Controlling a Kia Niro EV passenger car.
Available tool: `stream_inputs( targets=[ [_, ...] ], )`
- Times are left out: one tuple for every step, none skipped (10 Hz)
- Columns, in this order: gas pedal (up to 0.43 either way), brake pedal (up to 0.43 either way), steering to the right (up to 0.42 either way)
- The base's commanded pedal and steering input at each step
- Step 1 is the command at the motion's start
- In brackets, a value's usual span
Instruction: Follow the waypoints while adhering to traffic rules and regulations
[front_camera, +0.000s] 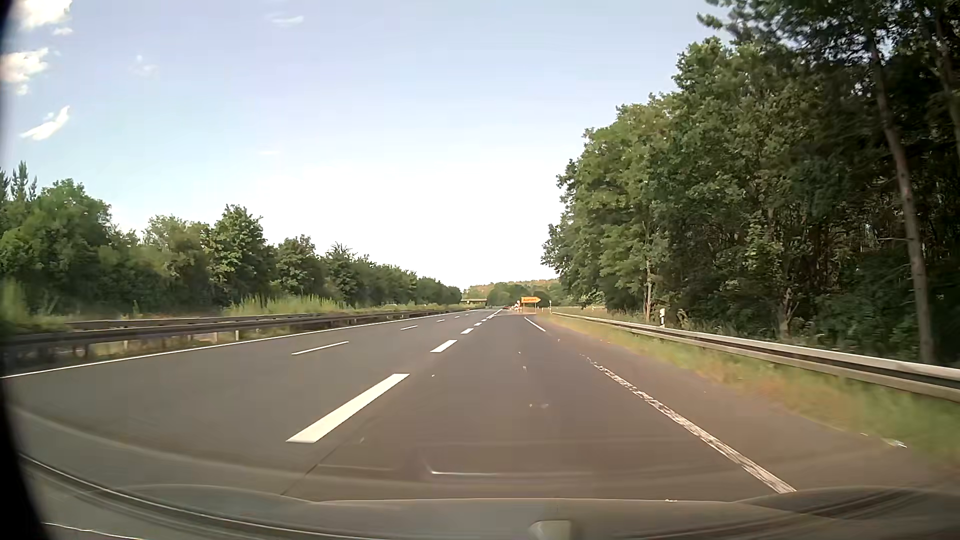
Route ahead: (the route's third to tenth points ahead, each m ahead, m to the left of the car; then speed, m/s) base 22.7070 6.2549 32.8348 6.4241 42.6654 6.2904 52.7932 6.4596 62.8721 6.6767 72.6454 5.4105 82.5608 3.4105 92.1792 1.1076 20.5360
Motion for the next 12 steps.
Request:
stream_inputs(
  targets=[
    [0.000,0.268,0.000],
    [0.000,0.268,0.000],
    [0.000,0.274,0.000],
    [0.000,0.274,0.000],
    [0.000,0.274,-0.001],
    [0.000,0.274,0.000],
    [0.000,0.274,0.000],
    [0.000,0.274,0.000],
    [0.000,0.274,-0.001],
    [0.000,0.274,0.000],
    [0.000,0.274,0.000],
    [0.000,0.274,0.000]
  ],
)
